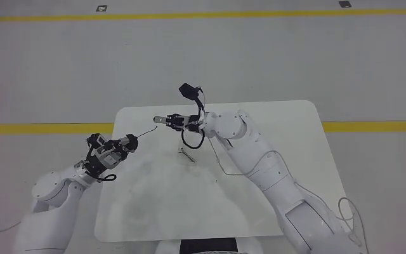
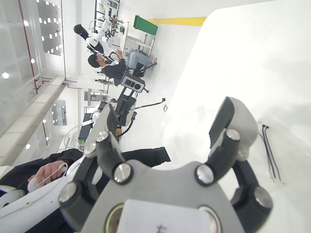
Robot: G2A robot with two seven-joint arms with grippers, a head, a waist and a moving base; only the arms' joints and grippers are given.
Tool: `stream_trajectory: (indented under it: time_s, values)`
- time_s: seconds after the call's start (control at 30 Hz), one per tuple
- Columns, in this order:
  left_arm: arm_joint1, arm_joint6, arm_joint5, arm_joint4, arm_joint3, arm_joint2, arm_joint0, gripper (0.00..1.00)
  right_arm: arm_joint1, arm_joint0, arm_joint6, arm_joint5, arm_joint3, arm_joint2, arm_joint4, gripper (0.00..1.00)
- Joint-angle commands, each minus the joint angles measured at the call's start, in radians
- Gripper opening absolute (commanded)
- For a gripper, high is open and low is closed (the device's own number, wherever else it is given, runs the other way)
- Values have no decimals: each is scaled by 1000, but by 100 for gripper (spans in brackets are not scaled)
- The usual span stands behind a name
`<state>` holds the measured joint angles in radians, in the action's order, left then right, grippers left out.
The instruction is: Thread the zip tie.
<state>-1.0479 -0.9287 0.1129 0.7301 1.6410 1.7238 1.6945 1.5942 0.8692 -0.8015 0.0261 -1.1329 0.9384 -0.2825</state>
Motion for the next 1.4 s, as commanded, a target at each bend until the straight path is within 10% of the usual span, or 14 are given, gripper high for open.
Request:
stream_trajectory:
  time_s: [0.0,0.17,0.2,0.23,0.57,1.37]
  values:
    - [0,0,0,0,0,0,0,0,0,-1,11,-2,3,-10,-18,100]
    - [0,0,0,0,0,0,0,0,9,-30,30,0,39,-45,-37,100]
    - [0,0,0,0,0,0,0,0,11,-35,32,5,47,-52,-36,86]
    - [0,0,0,0,0,0,0,0,13,-42,36,9,54,-58,-38,48]
    - [0,0,0,0,0,0,0,0,34,-88,108,68,111,-121,-86,15]
    - [0,0,0,0,0,0,0,0,20,-67,65,107,88,-79,-53,21]
